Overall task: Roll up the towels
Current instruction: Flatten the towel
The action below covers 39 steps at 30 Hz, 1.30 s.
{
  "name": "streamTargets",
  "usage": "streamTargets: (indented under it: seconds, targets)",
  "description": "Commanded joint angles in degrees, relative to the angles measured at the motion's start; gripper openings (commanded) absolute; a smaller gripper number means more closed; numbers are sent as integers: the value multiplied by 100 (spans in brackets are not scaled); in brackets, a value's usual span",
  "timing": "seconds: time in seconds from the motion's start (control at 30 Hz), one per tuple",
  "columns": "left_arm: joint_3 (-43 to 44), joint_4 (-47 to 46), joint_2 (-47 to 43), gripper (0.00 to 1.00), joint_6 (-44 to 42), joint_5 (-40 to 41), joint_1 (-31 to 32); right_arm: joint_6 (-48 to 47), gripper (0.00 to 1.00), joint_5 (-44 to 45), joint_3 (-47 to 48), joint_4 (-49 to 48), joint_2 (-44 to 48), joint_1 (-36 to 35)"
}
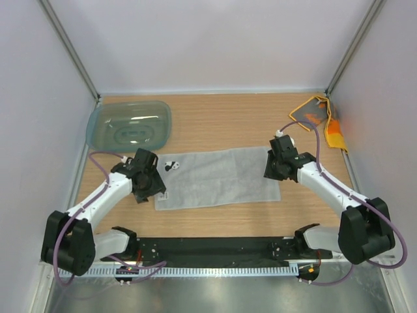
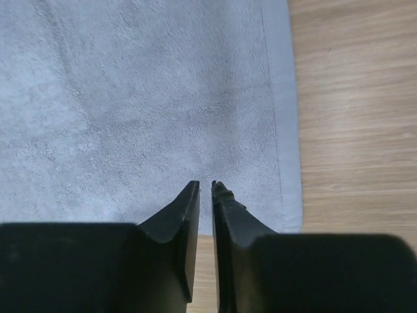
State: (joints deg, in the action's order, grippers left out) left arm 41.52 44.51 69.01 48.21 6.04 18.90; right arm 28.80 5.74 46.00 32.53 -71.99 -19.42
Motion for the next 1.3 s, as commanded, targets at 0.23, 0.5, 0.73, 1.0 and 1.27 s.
streamTargets:
  seconds: [0.23,0.5,0.73,1.0,1.27]
  targets:
    - [-759,22,-432,61,1033,-147,861,328,9,-301,-460,-950,-711,-35]
    - [-821,216,-573,57,1244,353,897,442,7,164,-635,-863,-1133,26]
    - [-926,-144,-205,56,1165,336,897,662,2,551,-759,-555,-1257,202]
    - [-961,-390,-37,51,1068,415,897,856,1,183,-890,-327,-906,202]
    - [-953,-645,226,37,945,494,897,926,2,33,-847,-72,-597,53]
